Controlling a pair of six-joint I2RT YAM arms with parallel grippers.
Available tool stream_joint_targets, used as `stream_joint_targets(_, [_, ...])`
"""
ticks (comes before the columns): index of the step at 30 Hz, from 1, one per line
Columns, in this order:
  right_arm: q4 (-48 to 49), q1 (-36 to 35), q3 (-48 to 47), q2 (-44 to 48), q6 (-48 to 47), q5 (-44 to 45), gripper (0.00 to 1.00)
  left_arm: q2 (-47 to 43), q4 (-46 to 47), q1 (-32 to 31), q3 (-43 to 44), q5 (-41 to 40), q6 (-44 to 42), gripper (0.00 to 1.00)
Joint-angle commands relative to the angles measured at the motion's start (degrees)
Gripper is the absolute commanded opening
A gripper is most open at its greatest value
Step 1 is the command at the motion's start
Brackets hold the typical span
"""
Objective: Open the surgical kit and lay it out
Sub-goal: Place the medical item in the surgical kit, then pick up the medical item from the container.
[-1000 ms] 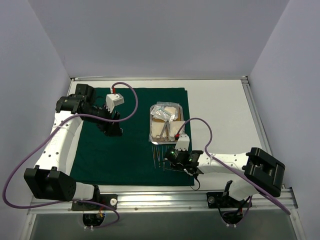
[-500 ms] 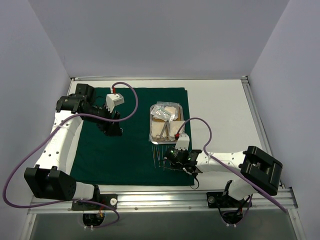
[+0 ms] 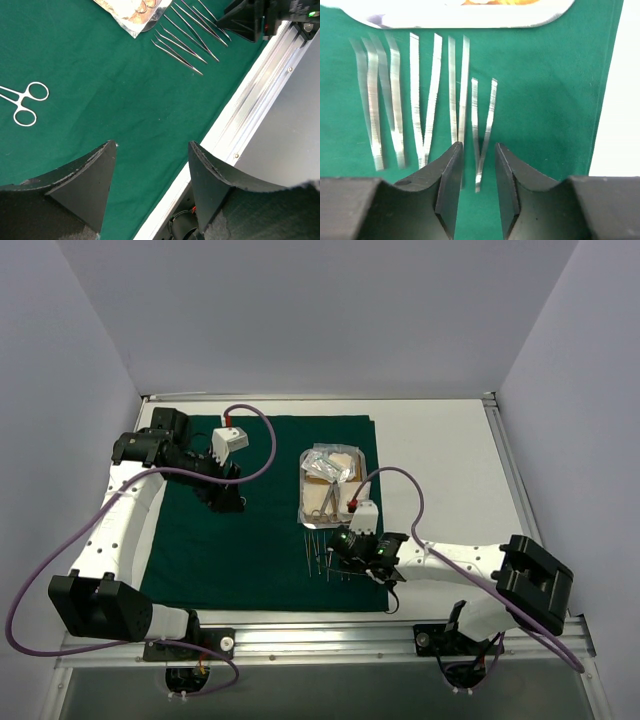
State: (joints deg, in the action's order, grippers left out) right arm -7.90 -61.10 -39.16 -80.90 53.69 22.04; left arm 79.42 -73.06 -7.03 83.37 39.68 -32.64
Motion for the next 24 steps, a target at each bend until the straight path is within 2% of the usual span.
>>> stream_joint_targets(1, [-5.45,-0.07,-5.74,4.08,-2.71,3.0,0.29,-0.23,0.63,0.35,0.47,0.75,-1.02,0.68])
stream_joint_targets(6, [-7.31,0.8,-14.7,4.8,-7.01,6.08,0.29,-0.14,1.42,0.43,-0.05,0.4,-0.84,0.69])
stream_joint_targets(8, [-4.95,5.18,-16.91,3.22,-9.04,4.77,0.28,0.21,1.77,0.44,-0.31,0.13,-0.41,0.68])
stream_joint_targets(10, [-2.4,11.23,-19.28,-0.38,-10.0,0.56,0.25,0.39,2.13,0.61,-0.49,-0.31,-0.05,0.68])
stream_joint_targets(15, [3.42,16.45,-26.22,-12.48,-14.05,-2.79,0.23,0.65,1.95,1.14,-0.76,-1.8,-0.4,0.68])
stream_joint_targets(21, [1.75,18.73,-36.07,-25.51,-15.9,-4.38,0.34,1.62,1.87,2.11,-1.02,-3.03,-1.11,0.69])
stream_joint_targets(24, [2.1,19.0,-37.31,-28.33,-15.72,-4.29,0.34,2.06,1.86,2.37,-0.93,-3.12,-1.55,0.68])
